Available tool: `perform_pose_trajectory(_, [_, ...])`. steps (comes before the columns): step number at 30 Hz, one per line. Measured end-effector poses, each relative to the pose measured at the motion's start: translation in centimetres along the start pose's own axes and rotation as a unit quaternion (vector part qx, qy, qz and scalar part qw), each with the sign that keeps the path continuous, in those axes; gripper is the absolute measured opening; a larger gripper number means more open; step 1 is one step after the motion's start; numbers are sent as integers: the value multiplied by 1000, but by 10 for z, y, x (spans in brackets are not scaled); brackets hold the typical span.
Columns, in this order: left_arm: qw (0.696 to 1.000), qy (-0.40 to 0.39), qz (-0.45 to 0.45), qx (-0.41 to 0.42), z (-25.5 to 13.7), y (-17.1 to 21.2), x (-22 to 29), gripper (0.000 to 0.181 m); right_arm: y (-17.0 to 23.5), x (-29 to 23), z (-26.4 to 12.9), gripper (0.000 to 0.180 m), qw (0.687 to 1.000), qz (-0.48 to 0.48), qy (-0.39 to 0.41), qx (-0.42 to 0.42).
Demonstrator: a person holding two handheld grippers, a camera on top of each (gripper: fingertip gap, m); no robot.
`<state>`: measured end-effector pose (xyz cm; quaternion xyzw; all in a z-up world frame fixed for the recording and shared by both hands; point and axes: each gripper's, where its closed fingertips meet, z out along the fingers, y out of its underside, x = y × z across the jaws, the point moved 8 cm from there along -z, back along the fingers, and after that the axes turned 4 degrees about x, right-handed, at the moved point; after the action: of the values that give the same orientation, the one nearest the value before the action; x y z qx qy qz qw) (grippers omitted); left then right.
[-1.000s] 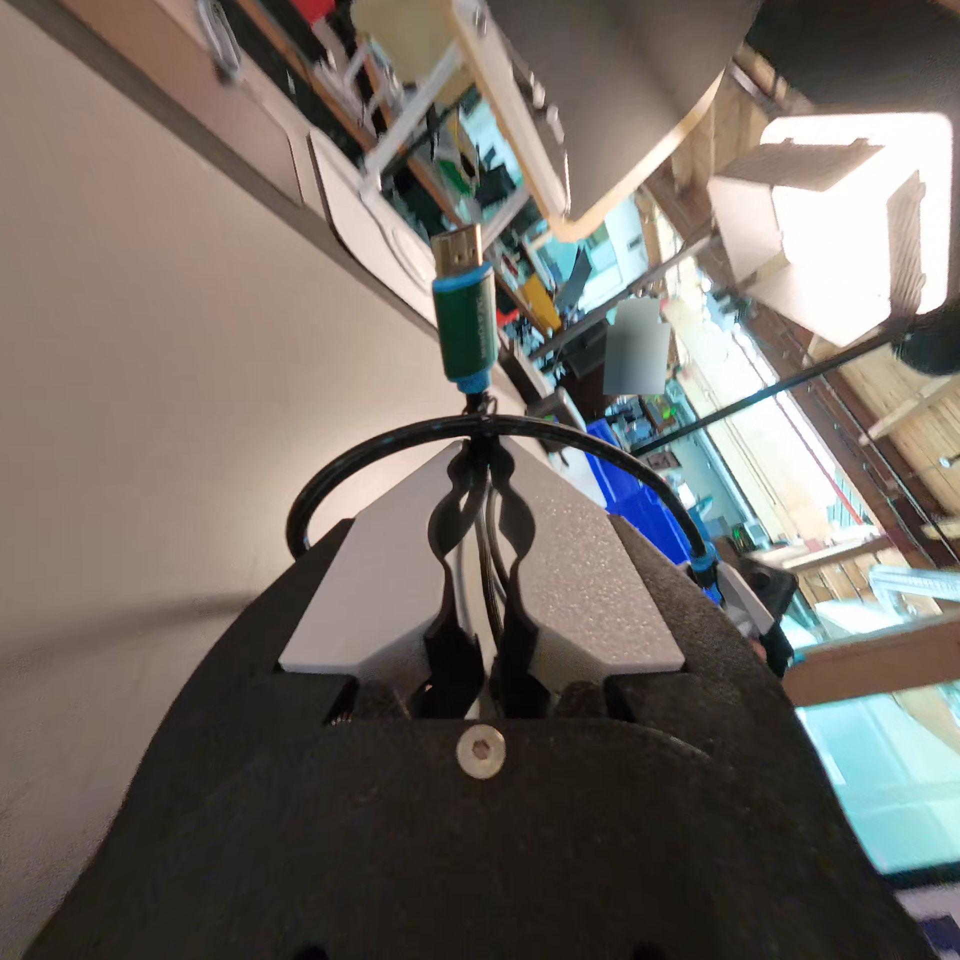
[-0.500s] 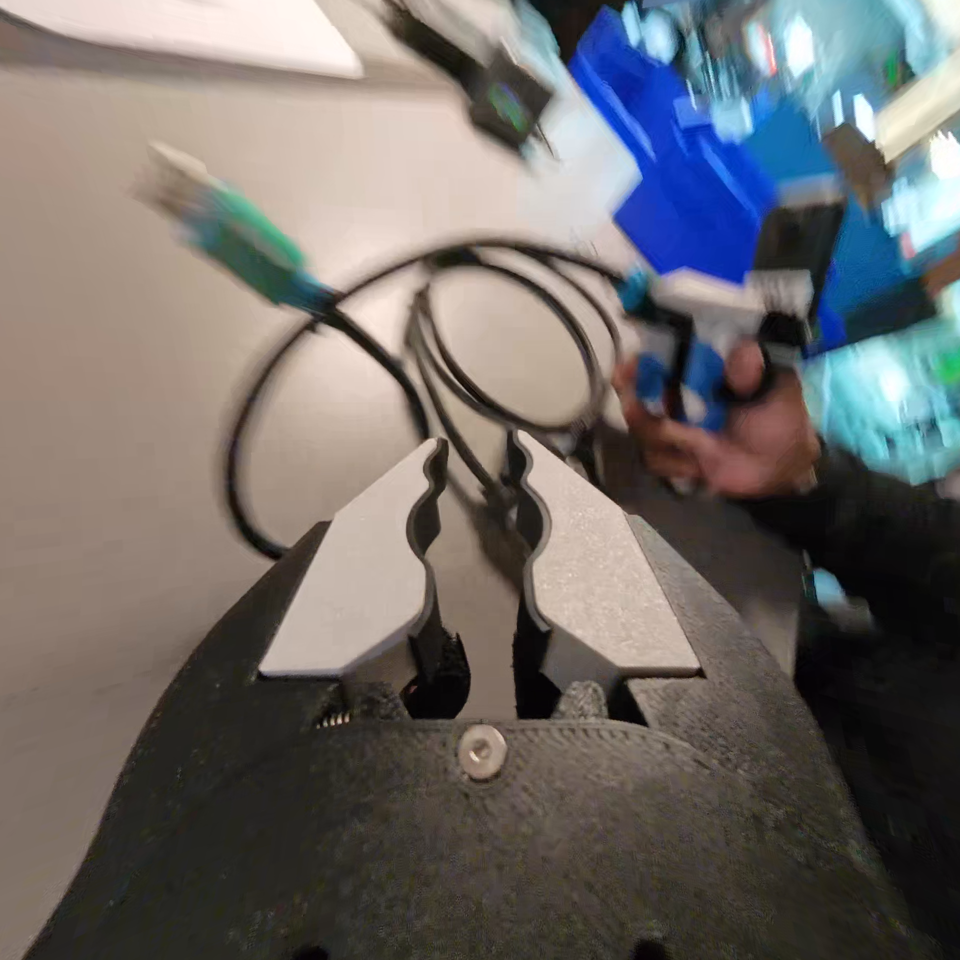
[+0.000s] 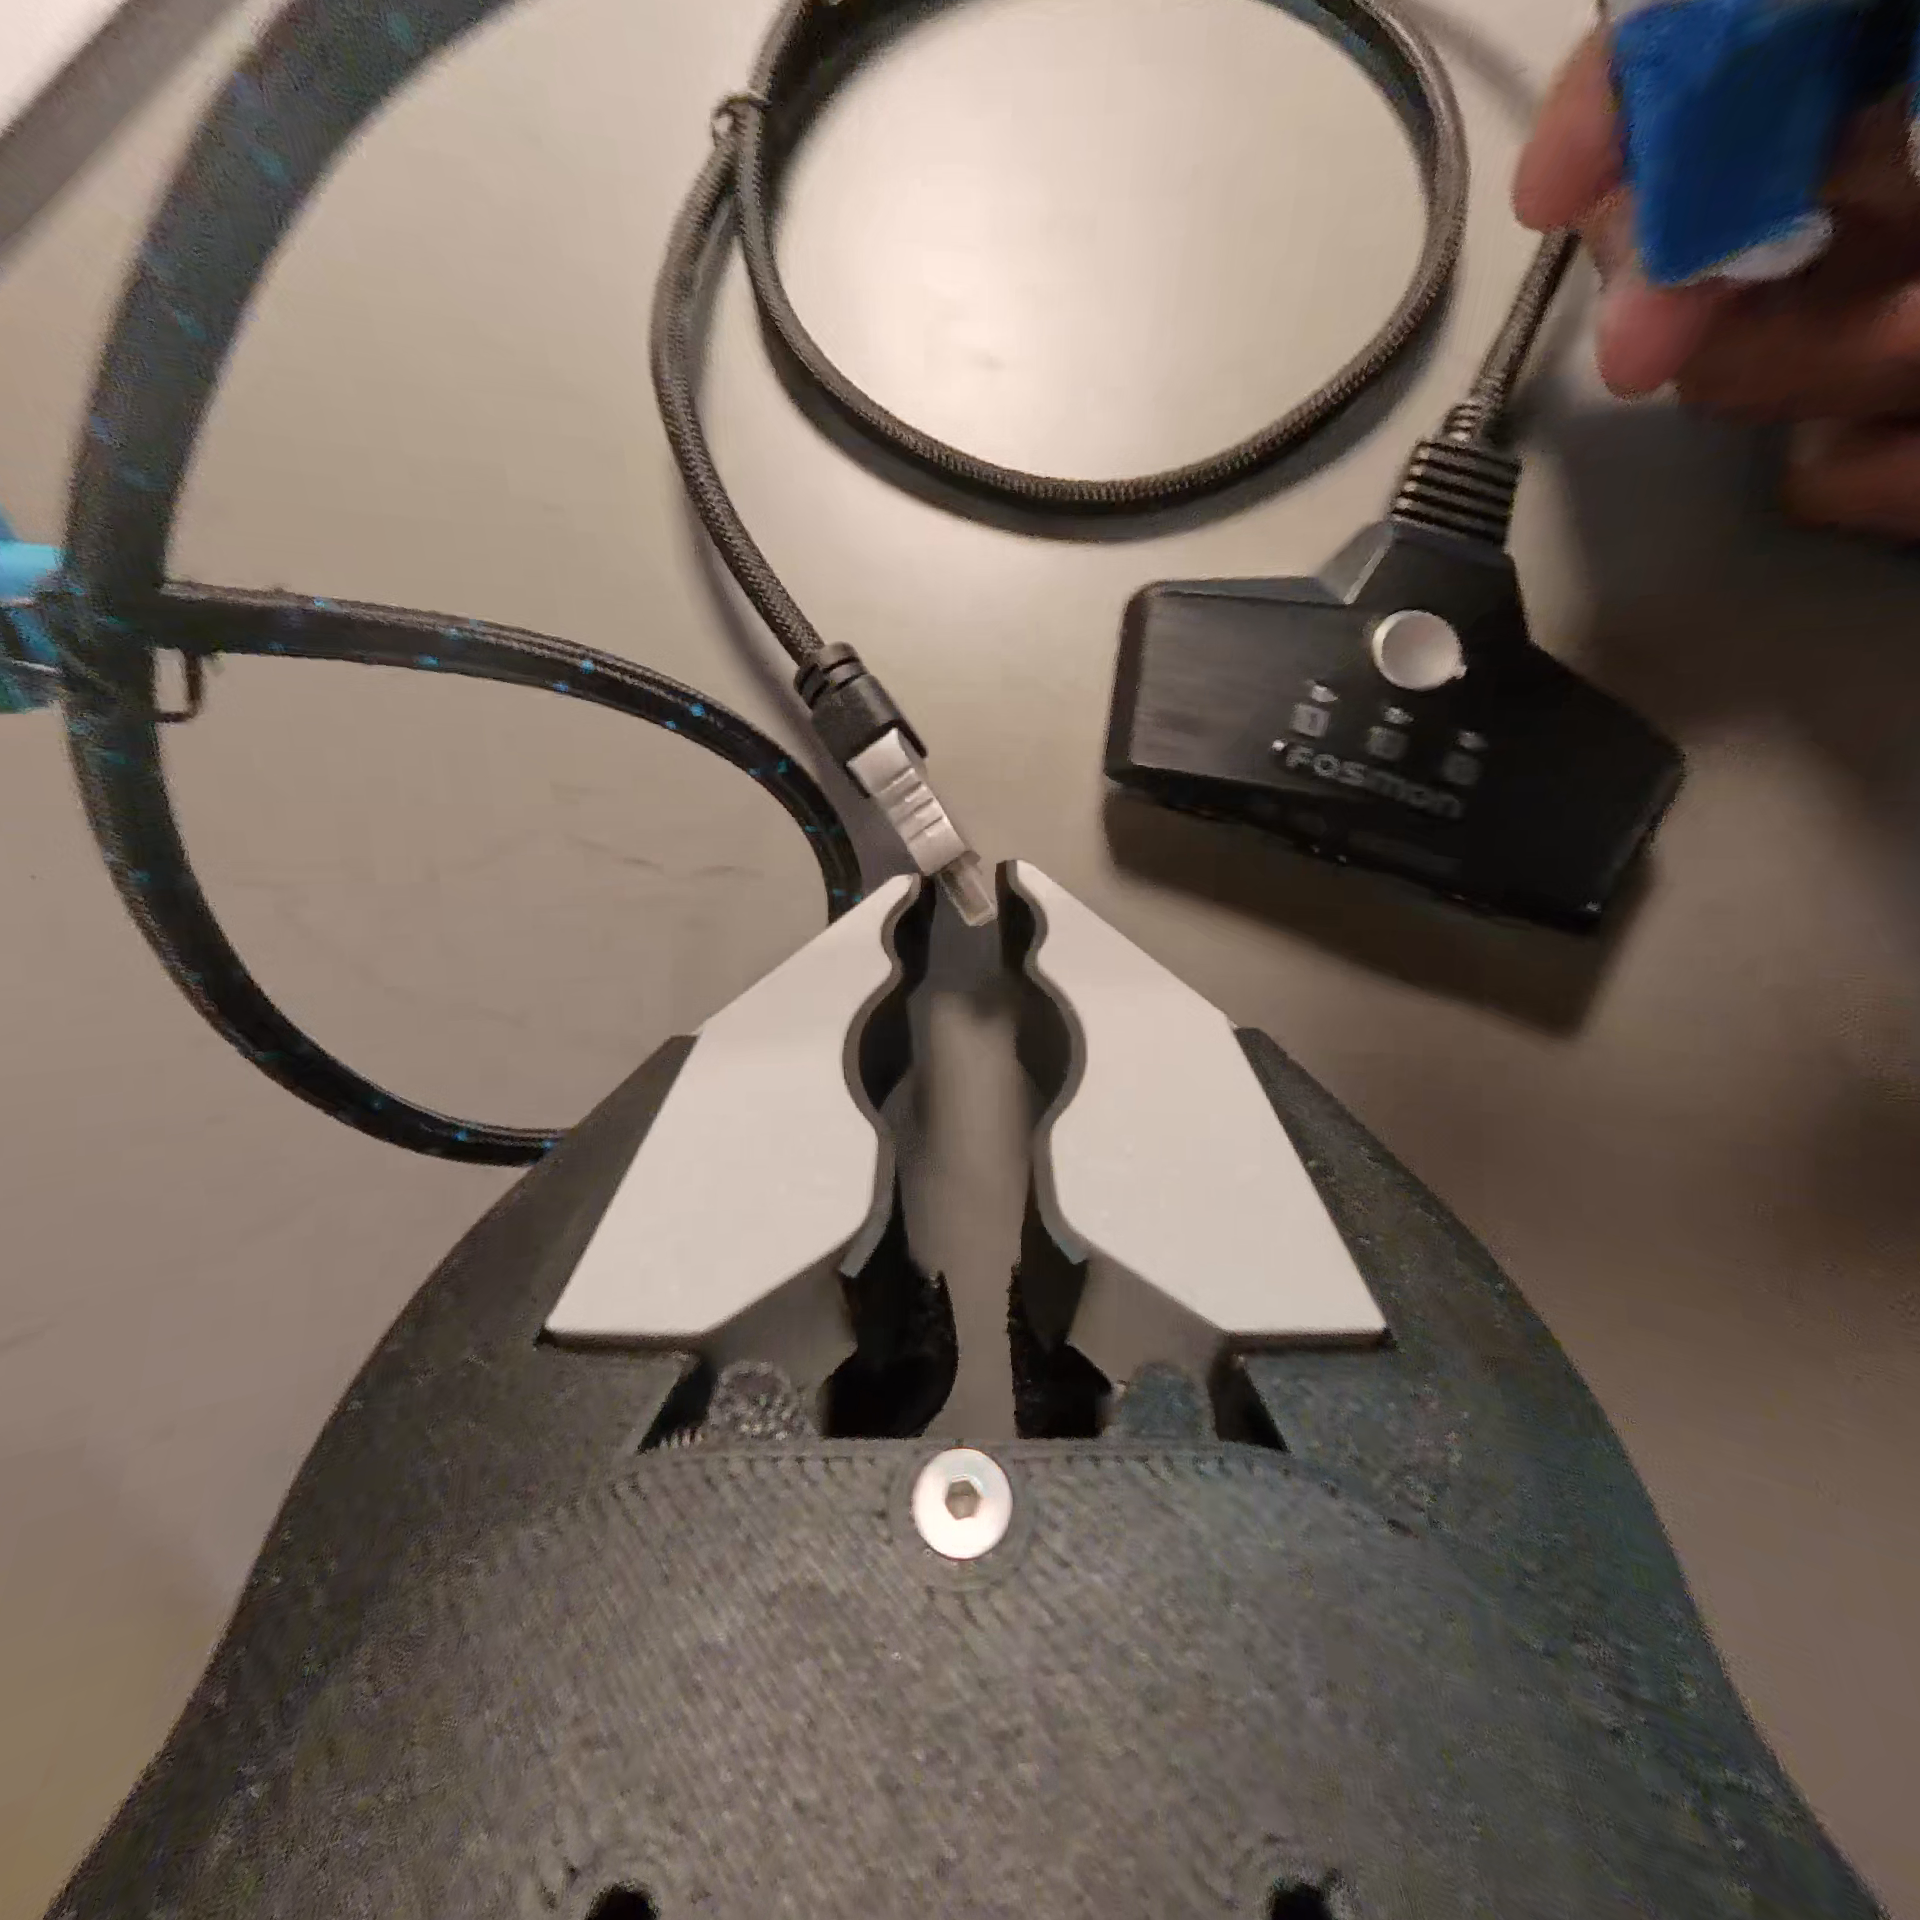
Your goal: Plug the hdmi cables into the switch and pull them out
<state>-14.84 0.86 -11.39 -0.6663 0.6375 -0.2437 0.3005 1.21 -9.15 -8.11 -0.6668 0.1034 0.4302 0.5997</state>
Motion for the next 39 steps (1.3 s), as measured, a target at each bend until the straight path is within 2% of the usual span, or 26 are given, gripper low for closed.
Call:
perform_pose_trajectory(1, [1000, -12, 3, 12, 2, -1, -2, 12, 1, -1, 1, 12, 1000, 0, -1, -4])
perform_pose_trajectory(4, [997, -68, 3, 39, 11, -4, -7, 10, 4, -2, 2, 13, 1000, -3, -2, -15])
perform_pose_trajectory(6, [995, -94, 13, 34, 17, -2, -11, 14, 5, -2, 3, 12, 1000, -3, -2, -20])
perform_pose_trajectory(10, [996, -78, -18, 42, -2, -6, -18, 28, 5, -2, 3, 12, 1000, 2, -1, -22])
perform_pose_trajectory(12, [995, -42, -43, 77, -18, -13, -19, 28, 5, -2, 3, 12, 1000, 4, -2, -24])
perform_pose_trajectory(14, [984, 36, -96, 143, -31, -24, -14, 29, 7, -2, 4, 12, 1000, 7, -4, -28])
perform_pose_trajectory(17, [936, 164, -213, 226, -34, -35, -8, 34, 10, -4, 6, 11, 999, 9, -10, -40])
perform_pose_trajectory(22, [861, 270, -332, 274, -18, -40, -2, 49, 21, -12, 12, 11, 996, 15, -38, -82])
perform_pose_trajectory(24, [839, 307, -351, 280, -13, -41, 3, 48, 26, -16, 15, 12, 994, 18, -51, -100])
perform_pose_trajectory(26, [834, 326, -350, 275, -10, -41, 9, 33, 30, -20, 17, 12, 991, 10, -58, -117])
perform_pose_trajectory(28, [838, 329, -336, 276, -10, -41, 13, 13, 32, -19, 17, 12, 990, -3, -48, -131])
perform_pose_trajectory(30, [851, 302, -338, 265, -9, -39, 13, 13, 32, -17, 17, 11, 990, -29, -27, -135])
perform_pose_trajectory(32, [850, 261, -375, 264, -9, -36, 8, 12, 28, -16, 15, 15, 989, -81, -2, -127])
perform_pose_trajectory(36, [811, 212, -470, 277, -11, -26, -3, 9, 21, -19, 13, 38, 967, -220, 41, -119])
perform_pose_trajectory(39, [780, 198, -519, 288, -11, -22, -2, 11, 24, -26, 14, 45, 940, -313, 56, -124])
